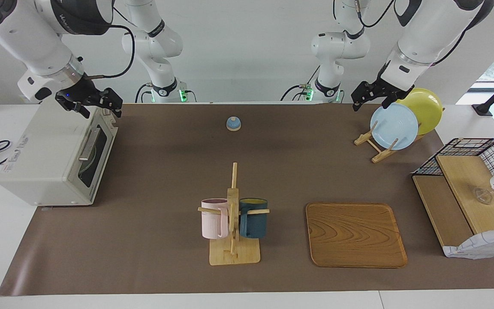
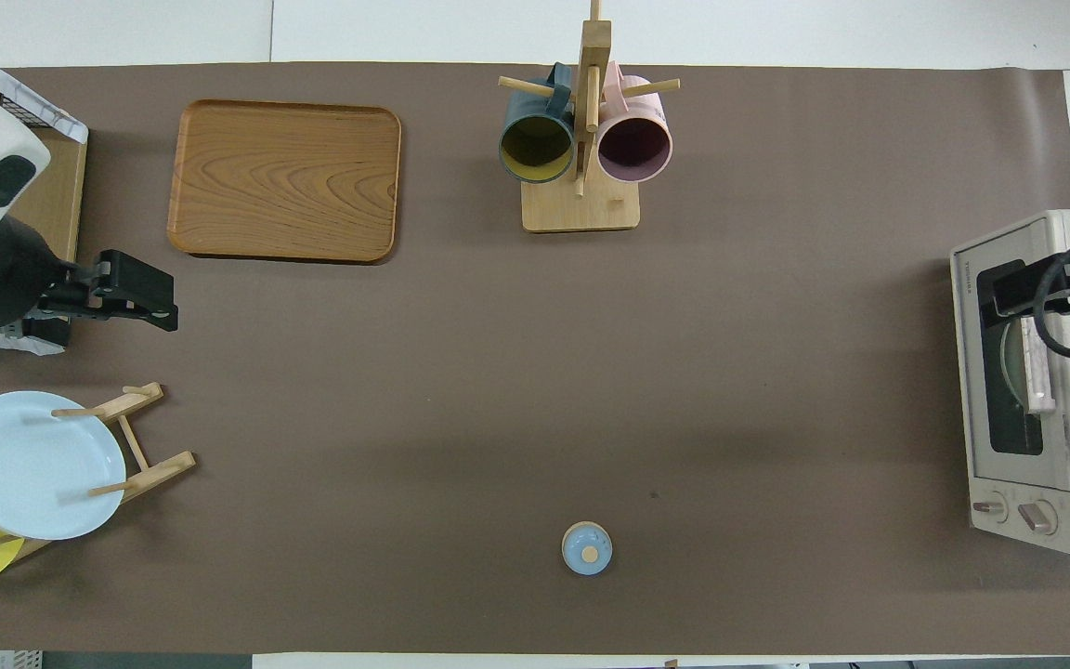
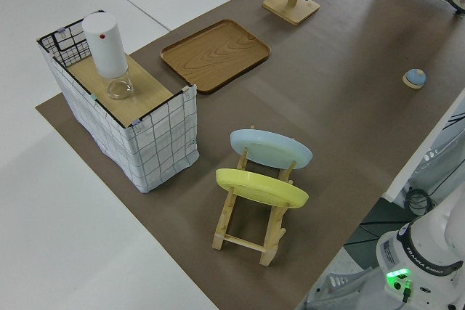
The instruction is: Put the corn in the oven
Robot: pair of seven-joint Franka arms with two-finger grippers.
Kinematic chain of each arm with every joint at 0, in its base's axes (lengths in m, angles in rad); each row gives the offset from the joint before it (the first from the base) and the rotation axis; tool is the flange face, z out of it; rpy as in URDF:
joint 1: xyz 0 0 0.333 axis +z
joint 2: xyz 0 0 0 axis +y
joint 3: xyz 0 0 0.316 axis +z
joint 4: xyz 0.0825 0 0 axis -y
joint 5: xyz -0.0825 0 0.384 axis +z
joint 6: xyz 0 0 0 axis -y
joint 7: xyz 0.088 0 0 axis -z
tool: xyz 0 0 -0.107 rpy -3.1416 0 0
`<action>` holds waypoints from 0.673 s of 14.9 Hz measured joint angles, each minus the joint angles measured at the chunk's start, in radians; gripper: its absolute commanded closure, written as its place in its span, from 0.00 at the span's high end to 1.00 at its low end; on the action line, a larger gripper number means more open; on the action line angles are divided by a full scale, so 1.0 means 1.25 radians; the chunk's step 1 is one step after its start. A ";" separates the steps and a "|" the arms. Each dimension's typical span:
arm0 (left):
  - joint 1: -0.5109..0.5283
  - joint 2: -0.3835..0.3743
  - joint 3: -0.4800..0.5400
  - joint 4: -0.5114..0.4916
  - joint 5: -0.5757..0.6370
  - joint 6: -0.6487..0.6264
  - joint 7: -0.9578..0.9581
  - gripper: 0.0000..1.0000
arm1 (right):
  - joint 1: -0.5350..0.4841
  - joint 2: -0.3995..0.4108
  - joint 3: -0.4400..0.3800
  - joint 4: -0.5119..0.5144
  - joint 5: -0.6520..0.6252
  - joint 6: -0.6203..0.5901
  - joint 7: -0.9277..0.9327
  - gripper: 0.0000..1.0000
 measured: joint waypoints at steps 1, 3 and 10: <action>0.000 0.000 0.000 0.000 0.000 0.000 0.000 1.00 | 0.000 -0.001 0.000 0.001 0.000 0.005 0.000 1.00; 0.000 0.000 0.000 0.000 0.000 0.000 0.000 1.00 | 0.004 -0.005 0.000 0.003 -0.009 0.005 0.000 1.00; 0.000 0.000 0.000 0.000 0.000 0.000 0.000 1.00 | 0.089 -0.018 -0.027 0.005 -0.065 0.006 0.012 1.00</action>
